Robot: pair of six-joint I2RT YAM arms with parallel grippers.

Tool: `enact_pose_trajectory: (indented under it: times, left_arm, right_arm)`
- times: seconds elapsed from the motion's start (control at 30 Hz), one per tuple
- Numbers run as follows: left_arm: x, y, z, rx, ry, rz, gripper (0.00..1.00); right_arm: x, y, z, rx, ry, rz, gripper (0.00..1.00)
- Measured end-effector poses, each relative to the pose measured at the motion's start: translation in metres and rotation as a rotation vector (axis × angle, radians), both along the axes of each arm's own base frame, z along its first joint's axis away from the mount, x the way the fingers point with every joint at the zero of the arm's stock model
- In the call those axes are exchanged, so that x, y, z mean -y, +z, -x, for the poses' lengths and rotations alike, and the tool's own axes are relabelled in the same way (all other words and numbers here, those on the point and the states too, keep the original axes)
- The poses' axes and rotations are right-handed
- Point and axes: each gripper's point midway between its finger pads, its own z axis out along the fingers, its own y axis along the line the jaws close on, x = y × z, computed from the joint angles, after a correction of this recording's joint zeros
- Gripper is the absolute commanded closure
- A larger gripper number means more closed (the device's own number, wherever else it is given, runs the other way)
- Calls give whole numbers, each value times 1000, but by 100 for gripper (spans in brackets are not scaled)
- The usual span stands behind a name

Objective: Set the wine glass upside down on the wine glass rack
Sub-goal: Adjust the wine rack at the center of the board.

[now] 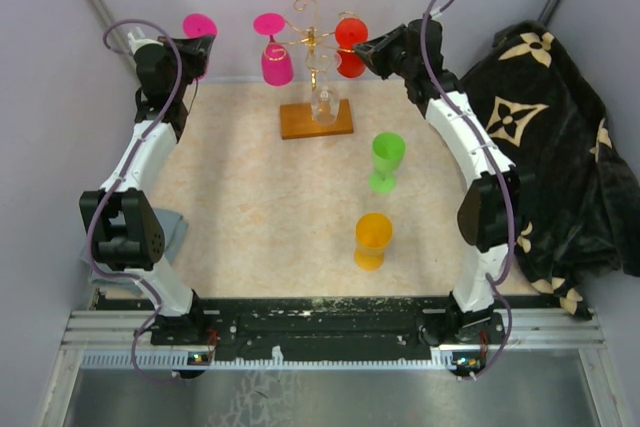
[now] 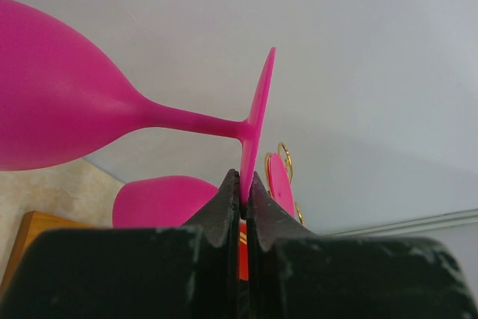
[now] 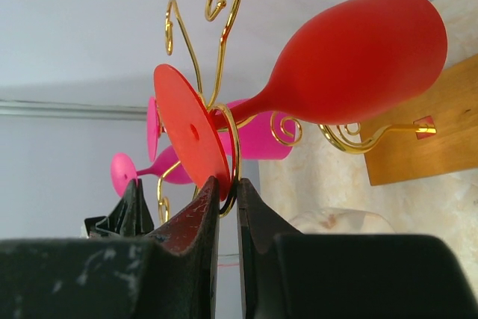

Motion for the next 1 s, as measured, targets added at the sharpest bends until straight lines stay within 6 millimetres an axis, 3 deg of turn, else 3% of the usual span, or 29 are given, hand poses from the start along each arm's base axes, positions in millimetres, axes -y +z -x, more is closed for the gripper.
enact_pose_trajectory:
  times: [0.6, 1.0]
  left_arm:
    - [6, -1, -3, -2, -14, 4, 97]
    - [7, -1, -3, -2, -15, 8, 97]
  right_arm:
    - [1, -2, 18, -26, -5, -25, 100]
    - [1, 0, 20, -48, -5, -31, 100]
